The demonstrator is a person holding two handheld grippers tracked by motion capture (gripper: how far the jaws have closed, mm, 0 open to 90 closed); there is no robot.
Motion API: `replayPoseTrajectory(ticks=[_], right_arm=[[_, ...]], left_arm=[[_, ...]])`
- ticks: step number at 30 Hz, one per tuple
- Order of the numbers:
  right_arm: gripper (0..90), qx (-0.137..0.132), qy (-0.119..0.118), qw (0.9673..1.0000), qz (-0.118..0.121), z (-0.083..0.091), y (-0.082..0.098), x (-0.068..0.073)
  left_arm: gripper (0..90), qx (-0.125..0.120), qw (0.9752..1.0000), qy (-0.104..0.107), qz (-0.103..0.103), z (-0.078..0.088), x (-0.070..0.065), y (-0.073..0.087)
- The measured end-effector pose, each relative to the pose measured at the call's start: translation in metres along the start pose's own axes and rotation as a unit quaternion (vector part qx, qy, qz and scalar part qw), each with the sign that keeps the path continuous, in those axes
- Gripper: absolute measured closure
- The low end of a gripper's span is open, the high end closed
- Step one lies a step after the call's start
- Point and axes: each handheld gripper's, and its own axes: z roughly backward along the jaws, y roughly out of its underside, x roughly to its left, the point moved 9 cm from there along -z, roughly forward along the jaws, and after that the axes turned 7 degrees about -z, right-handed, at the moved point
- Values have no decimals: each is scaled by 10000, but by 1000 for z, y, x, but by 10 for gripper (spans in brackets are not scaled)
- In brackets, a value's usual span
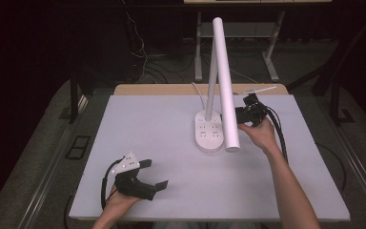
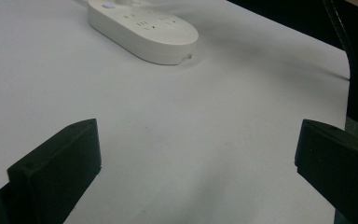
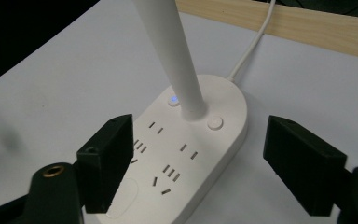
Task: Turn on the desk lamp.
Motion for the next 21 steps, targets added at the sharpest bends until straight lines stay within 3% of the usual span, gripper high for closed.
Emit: replayPoseTrajectory(ticks=[5, 21], right_arm=[[343, -55, 21, 10000, -14, -7, -1, -5], [499, -105, -8, 9998, -164, -26, -6, -13]], left_arm=[[0, 2, 10000, 4, -1, 0, 0, 0], [0, 12, 10000, 12, -12, 0, 1, 0]])
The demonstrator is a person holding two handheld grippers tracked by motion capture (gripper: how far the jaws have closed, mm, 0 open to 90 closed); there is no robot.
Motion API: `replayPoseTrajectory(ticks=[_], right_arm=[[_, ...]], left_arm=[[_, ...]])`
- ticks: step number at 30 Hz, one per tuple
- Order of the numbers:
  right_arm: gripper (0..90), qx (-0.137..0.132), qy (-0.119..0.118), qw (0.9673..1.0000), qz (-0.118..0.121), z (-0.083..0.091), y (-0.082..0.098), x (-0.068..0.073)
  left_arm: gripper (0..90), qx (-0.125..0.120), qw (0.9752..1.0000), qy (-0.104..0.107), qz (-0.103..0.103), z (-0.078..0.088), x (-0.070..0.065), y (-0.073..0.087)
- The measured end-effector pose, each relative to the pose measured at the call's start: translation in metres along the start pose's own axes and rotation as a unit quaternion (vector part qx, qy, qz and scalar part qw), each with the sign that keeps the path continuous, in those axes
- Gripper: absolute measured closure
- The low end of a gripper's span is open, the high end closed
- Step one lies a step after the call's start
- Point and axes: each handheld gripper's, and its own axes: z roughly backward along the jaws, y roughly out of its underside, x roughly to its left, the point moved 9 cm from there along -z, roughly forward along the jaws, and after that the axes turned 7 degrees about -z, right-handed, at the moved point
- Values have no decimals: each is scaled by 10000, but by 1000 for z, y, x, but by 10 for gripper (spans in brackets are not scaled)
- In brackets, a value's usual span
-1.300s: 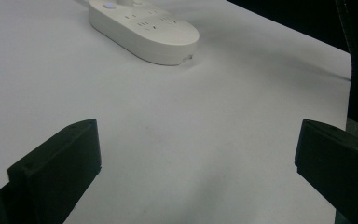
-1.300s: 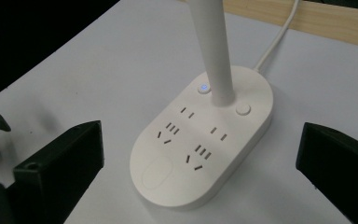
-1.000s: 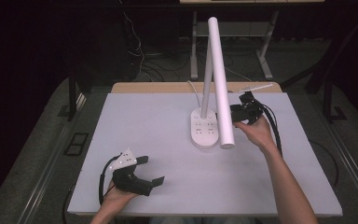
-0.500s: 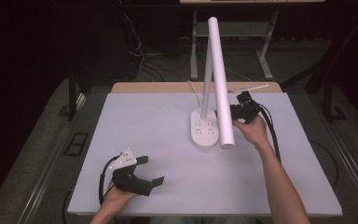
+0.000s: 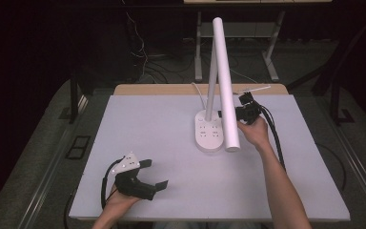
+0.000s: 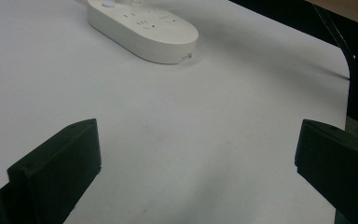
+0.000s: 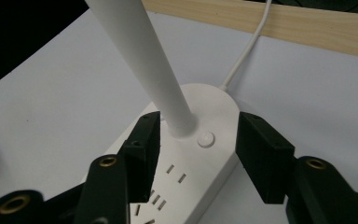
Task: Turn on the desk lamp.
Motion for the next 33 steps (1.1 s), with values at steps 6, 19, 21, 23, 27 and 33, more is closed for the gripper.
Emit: replayPoseTrajectory(ticks=[6, 19, 21, 23, 27, 33], right_arm=[[634, 22, -29, 10000, -82, -7, -1, 0], [889, 63, -117, 9998, -119, -23, -2, -1], [895, 25, -109, 9998, -156, -26, -2, -2], [896, -14, -143, 9997, -182, -29, -2, -3], [896, 12, -149, 9996, -241, -32, -2, -4], [896, 73, -165, 9994, -290, -42, 4, -11]], left_arm=[[0, -4, 10000, 1, 1, 1, 0, 0], [0, 30, 10000, 32, -15, -1, -1, 1], [0, 22, 10000, 41, -8, -1, -1, 0], [0, -6, 10000, 32, 6, -1, -1, 0], [0, -5, 10000, 28, 11, -1, 0, 0], [0, -2, 10000, 37, 14, -1, -1, 0]])
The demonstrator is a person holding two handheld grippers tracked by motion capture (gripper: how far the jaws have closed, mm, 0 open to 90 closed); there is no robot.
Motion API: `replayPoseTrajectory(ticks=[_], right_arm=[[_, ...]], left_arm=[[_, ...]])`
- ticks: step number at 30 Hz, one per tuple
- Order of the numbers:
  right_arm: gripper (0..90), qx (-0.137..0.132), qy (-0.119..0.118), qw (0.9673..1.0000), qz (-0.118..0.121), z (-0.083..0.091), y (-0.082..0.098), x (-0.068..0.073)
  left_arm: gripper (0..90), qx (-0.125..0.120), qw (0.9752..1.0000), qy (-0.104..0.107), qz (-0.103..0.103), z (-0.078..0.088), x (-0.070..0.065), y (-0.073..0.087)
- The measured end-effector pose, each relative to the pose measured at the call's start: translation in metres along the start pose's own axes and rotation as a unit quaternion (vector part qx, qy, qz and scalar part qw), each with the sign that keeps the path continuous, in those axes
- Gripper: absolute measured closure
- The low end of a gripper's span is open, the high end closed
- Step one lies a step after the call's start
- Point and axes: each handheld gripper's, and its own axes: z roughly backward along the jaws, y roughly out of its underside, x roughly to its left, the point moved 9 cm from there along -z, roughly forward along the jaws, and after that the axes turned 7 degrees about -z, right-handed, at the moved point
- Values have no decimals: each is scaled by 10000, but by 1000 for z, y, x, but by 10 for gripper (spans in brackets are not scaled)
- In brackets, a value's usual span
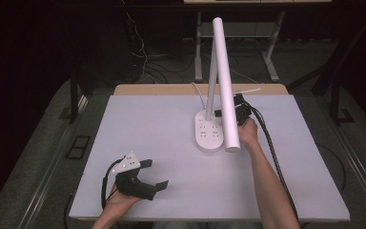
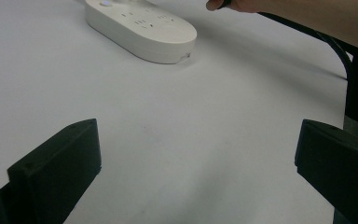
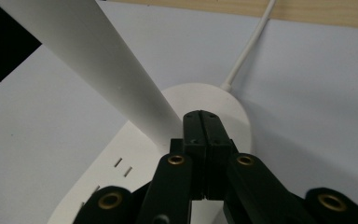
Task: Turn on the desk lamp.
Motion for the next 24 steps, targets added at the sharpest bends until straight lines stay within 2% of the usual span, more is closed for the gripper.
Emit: replayPoseTrajectory(ticks=[11, 21, 24], right_arm=[[895, 131, 69, 9999, 9, -10, 7, -3], [898, 82, 100, 9999, -42, -10, 7, -5], [899, 53, 109, 9998, -138, -10, 8, -5]], left_arm=[[0, -3, 10000, -1, -8, 0, 0, 0], [0, 17, 10000, 23, -21, 0, -1, 0], [0, -1, 10000, 52, -22, 0, -2, 0]])
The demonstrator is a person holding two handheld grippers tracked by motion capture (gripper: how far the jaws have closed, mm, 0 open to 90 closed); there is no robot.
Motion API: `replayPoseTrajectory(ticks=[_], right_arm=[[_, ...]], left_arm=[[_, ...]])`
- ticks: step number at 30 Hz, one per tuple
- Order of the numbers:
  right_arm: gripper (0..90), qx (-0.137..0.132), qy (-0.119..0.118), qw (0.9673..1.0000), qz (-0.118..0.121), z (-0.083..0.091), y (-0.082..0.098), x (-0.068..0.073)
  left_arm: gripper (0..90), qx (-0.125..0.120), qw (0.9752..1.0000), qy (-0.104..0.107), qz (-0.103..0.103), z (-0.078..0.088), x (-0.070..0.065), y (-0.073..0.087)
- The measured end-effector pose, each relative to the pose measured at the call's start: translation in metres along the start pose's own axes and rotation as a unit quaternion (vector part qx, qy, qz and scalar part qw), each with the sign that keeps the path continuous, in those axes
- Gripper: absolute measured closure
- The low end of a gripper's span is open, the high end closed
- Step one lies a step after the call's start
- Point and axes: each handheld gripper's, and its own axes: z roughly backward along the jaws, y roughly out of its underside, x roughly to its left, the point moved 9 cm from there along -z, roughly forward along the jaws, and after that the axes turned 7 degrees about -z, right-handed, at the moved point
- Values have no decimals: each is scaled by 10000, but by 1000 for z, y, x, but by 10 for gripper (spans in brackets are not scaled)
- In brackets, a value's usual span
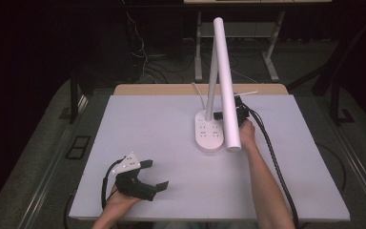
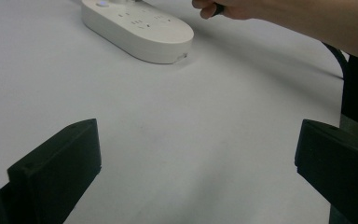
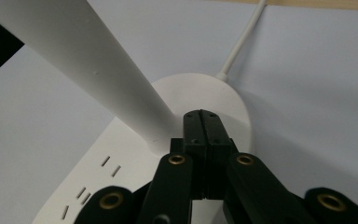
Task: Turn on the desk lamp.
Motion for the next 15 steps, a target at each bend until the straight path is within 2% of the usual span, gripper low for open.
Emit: replayPoseTrajectory(ticks=[6, 10, 15], right_arm=[[900, -90, 118, 9999, 43, -1, 2, 1], [900, -196, -17, 9997, -106, -2, 3, 2], [898, -204, 28, 9998, -13, -2, 2, 2]], left_arm=[[0, -5, 10000, 11, -3, 0, -1, 0], [0, -9, 10000, 8, 8, -1, -1, 0], [0, 10, 10000, 0, 2, 0, 0, 0]])
